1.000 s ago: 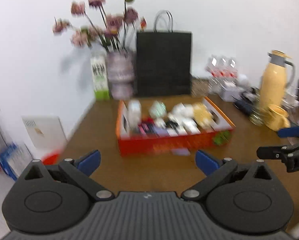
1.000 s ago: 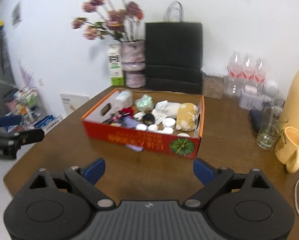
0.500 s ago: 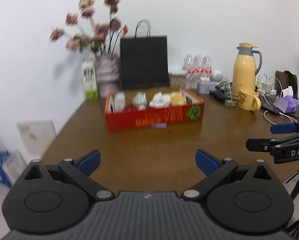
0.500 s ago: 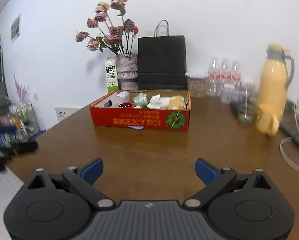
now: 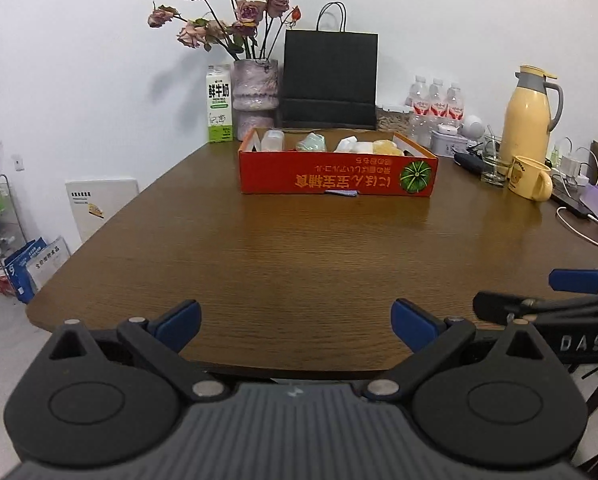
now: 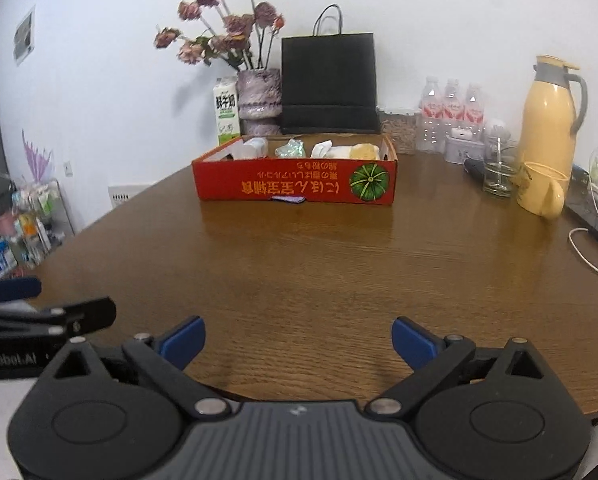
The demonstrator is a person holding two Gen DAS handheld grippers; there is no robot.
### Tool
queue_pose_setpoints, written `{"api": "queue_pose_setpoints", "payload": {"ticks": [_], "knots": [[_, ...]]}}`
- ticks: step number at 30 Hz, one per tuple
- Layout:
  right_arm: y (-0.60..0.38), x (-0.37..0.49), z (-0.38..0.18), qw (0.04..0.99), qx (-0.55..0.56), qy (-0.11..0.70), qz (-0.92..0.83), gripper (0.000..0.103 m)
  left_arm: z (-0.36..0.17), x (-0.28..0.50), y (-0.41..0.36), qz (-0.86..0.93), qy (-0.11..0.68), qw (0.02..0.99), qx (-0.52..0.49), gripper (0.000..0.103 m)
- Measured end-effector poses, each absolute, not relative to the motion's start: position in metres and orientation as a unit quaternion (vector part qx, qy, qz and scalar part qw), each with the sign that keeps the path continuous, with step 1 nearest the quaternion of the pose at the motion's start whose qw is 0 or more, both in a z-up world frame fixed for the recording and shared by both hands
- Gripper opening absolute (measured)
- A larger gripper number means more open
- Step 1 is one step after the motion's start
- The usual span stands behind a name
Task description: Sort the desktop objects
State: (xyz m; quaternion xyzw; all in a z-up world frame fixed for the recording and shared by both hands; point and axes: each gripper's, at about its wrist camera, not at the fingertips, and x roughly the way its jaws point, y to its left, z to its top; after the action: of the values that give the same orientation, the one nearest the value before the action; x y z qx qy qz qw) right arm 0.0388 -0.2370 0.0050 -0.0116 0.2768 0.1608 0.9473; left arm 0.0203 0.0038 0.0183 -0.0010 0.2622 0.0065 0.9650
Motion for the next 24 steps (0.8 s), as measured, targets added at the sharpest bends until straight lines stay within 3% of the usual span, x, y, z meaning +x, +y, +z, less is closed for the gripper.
{"api": "queue_pose_setpoints", "payload": {"ticks": [24], "knots": [[-0.250,0.018,0.000,0.955,0.001,0.263,0.136,0.101,0.024,0.007,-0.006,-0.006,0.250,0.968,0.015,0.103]]}}
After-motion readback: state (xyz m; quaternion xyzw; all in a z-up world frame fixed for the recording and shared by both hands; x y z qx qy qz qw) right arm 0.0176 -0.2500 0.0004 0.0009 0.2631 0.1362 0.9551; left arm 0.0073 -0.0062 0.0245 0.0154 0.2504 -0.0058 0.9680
